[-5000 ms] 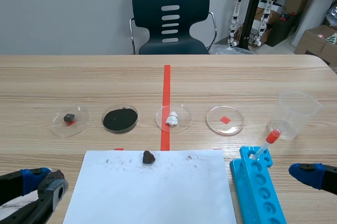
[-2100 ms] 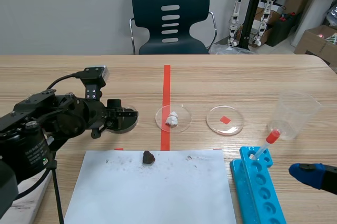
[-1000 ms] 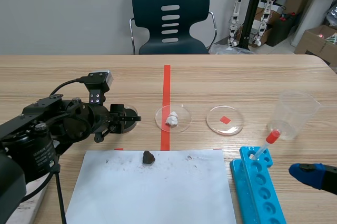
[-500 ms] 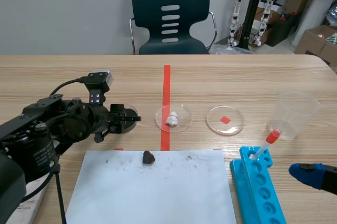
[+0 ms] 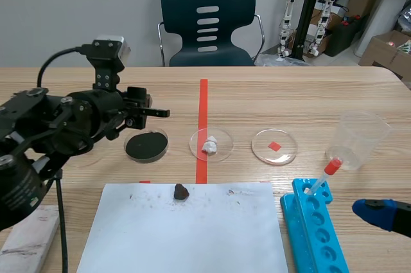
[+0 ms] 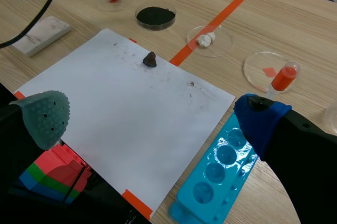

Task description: Lower the mineral onto the iron filings and hold still

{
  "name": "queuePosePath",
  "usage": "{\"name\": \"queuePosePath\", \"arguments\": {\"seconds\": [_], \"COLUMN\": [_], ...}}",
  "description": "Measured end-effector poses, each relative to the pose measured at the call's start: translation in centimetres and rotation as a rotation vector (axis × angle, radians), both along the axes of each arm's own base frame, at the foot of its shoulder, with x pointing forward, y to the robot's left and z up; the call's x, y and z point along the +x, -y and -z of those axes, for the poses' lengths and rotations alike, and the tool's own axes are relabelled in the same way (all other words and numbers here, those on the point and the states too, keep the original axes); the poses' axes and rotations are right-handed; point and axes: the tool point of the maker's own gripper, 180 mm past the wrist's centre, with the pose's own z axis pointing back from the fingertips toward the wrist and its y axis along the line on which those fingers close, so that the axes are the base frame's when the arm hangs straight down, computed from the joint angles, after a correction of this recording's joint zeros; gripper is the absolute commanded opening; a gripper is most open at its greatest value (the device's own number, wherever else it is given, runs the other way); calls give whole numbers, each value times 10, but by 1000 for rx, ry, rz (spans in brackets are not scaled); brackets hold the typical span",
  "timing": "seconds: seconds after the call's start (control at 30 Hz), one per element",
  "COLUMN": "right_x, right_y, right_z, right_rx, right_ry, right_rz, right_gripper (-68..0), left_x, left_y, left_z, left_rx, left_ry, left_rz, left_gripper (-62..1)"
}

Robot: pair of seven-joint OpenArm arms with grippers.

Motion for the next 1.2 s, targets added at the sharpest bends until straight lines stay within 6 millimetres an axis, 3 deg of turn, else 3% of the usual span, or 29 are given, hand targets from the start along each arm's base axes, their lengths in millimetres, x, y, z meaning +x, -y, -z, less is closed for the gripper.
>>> {"name": "queuePosePath", "arguments": {"seconds": [0.1,0.2,0.63,0.9,1.2], "right_x": [0,0,0,0,0], "right_y": [0,0,0,0,0], "right_z": [0,0,0,0,0], "right_rx": [0,0,0,0,0], "right_ry": [0,0,0,0,0], "right_rz": [0,0,0,0,0], "right_gripper": [4,4,4,4,4], "left_x": [-13,-34,-156,-218,-235], "left_y": [-1,-4,20,30,16], "left_z": [-28,-42,-66,-50,-40], "left_rx": [9,34,7,5,16], "left_ry": [97,153,272,210,159], "left_rz": [24,58,346,432,398], "left_gripper": [-493,-493,-493,-493,-493]}}
